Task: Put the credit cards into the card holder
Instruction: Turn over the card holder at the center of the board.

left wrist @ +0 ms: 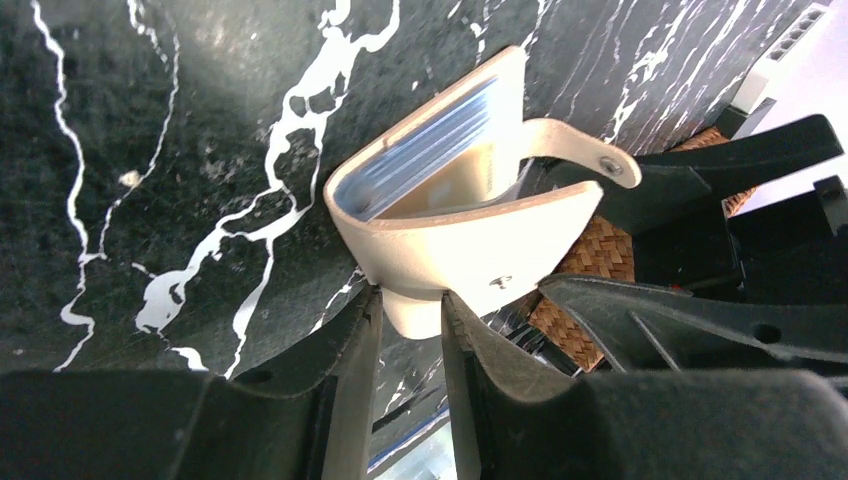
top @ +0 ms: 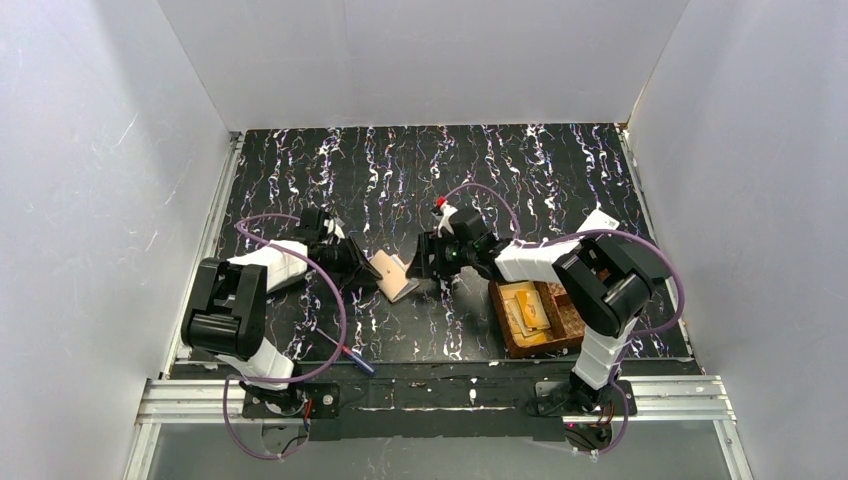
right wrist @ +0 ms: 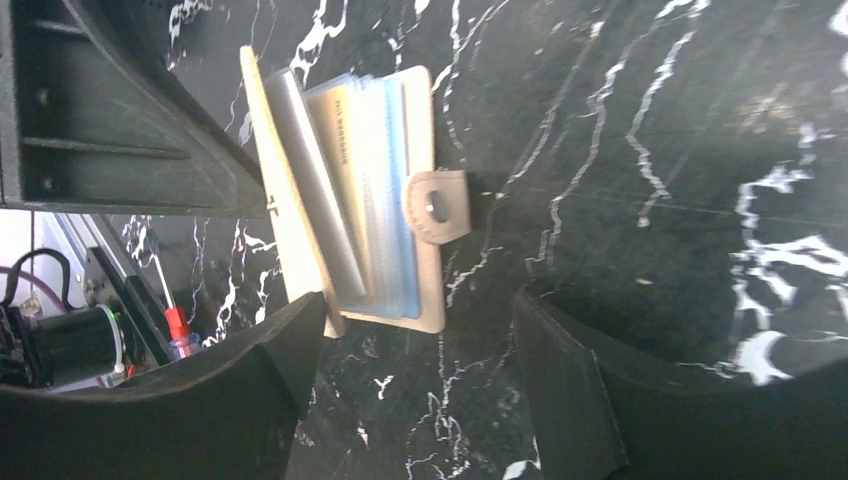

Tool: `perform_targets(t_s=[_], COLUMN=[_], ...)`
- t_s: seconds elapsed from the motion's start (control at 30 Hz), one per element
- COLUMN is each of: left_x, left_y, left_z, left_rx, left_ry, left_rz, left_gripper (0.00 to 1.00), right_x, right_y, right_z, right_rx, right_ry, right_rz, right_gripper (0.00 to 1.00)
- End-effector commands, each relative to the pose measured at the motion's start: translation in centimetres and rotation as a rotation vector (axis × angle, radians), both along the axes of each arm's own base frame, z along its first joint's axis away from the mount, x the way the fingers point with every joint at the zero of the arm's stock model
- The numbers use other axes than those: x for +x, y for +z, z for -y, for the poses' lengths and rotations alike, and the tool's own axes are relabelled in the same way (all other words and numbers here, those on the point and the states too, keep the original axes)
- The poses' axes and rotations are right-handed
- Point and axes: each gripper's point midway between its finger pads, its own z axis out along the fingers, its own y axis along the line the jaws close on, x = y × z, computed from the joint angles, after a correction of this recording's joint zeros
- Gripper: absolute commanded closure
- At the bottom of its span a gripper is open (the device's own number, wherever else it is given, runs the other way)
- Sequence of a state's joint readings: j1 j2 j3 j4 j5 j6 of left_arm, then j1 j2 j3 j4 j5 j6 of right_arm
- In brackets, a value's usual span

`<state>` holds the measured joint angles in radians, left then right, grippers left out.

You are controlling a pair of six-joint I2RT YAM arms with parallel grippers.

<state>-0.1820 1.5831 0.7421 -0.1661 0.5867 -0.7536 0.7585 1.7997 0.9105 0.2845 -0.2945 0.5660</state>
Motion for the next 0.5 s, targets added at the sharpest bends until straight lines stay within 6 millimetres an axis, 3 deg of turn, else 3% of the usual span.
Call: perform_targets(t_s=[0.0,0.23,0.47], left_x=[1.1,1.6,1.5], left_y=[1.8,1.7,1.0], left_z=[0.6,1.4,1.9], left_rx=[-0.021,-0.036,0.027], left_ry=[-0.036,-0.096,-0.162], left_rz=[0.063,0.035,0.004], left_gripper=[0.73,0.71,0.72], right_x=[1.2,2.8,4.3], right_y=[1.3,2.0,3.0], right_z=[0.1,-0.3,-0.5], right_rx=[0.056,0.012,-0.032], right_ry=[-0.005,0.035,0.056], right_rz=[0.02,0.088,0.159], right_gripper=[0.21,0.24,0.5])
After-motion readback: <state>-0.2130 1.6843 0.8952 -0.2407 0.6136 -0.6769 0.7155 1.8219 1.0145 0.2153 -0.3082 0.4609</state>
